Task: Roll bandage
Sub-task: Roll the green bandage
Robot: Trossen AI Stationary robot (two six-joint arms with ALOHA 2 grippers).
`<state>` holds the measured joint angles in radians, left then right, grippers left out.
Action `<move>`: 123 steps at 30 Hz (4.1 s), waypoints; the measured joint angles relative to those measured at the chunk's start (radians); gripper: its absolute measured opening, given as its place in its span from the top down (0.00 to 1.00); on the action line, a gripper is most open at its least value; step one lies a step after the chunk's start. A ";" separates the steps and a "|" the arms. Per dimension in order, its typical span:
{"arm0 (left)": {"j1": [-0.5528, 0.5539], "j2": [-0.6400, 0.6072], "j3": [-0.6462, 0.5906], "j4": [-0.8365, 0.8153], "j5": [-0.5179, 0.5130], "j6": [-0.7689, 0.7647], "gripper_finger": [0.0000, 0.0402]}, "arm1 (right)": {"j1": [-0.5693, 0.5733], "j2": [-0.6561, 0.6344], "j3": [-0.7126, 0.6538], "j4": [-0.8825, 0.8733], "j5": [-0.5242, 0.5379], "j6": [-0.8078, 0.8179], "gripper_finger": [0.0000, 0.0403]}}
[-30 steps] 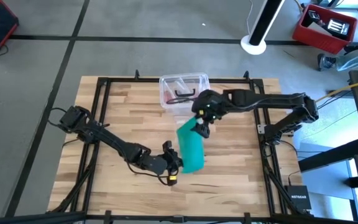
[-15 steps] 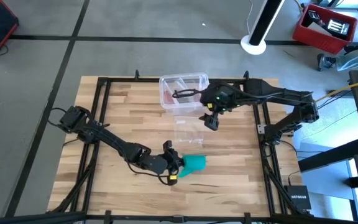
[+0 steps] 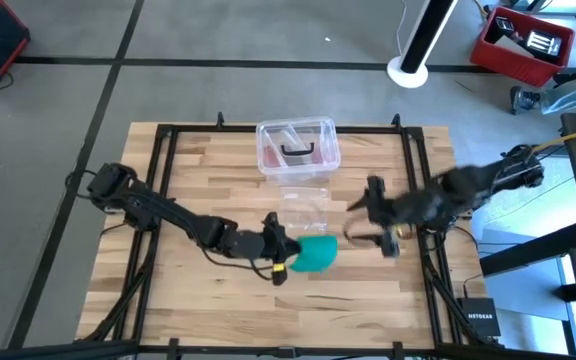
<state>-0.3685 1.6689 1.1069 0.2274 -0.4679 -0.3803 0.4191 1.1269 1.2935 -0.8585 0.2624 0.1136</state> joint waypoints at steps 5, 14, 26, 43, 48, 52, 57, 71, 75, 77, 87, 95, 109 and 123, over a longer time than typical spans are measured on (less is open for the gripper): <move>0.047 -0.030 0.000 0.012 0.001 0.072 0.96 | 0.079 -0.019 -0.238 0.200 0.131 -0.019 0.22; 0.076 -0.029 0.000 0.013 0.066 0.106 0.96 | 0.079 0.065 -0.285 0.363 0.170 -0.173 0.25; 0.074 -0.029 0.000 0.014 0.063 0.151 0.96 | 0.076 0.097 -0.285 0.397 0.329 -0.228 0.74; 0.022 -0.029 0.000 -0.093 0.062 0.211 0.96 | -0.004 0.030 -0.089 0.172 0.435 -0.195 0.98; -0.022 -0.029 0.000 -0.078 0.144 0.262 0.96 | -0.165 0.027 -0.124 0.073 0.426 -0.163 0.96; -0.037 -0.028 0.000 -0.073 0.219 0.233 0.96 | -0.279 0.028 -0.214 0.195 0.343 -0.194 0.96; -0.025 -0.028 -0.001 -0.059 0.278 0.178 0.96 | -0.365 0.048 -0.279 0.380 0.157 -0.210 0.93; 0.063 -0.068 -0.001 0.021 0.466 0.147 0.96 | -0.380 0.041 -0.051 0.019 0.180 -0.243 0.31; 0.087 -0.127 -0.001 0.027 0.452 0.148 0.96 | -0.380 0.022 0.062 -0.141 0.093 -0.165 0.22; 0.096 -0.160 -0.001 0.029 0.402 0.162 0.96 | -0.380 -0.002 0.067 -0.165 -0.008 -0.113 0.20; 0.109 -0.261 0.000 0.110 0.158 0.365 0.96 | -0.197 -0.165 -0.268 0.272 -0.071 -0.014 0.19; 0.115 -0.263 0.000 0.105 0.150 0.390 0.96 | -0.124 -0.160 -0.546 0.635 -0.053 0.044 0.18; 0.115 -0.263 0.000 0.105 0.149 0.385 0.96 | -0.125 -0.100 -0.546 0.924 0.041 -0.068 0.41; 0.093 -0.262 0.000 0.148 0.514 0.439 0.96 | -0.125 -0.043 -0.524 1.003 0.222 -0.412 0.98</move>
<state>-0.2756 1.4066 1.1067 0.3757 0.0465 0.0588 0.2943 1.0843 0.7691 0.1448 0.4843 -0.2989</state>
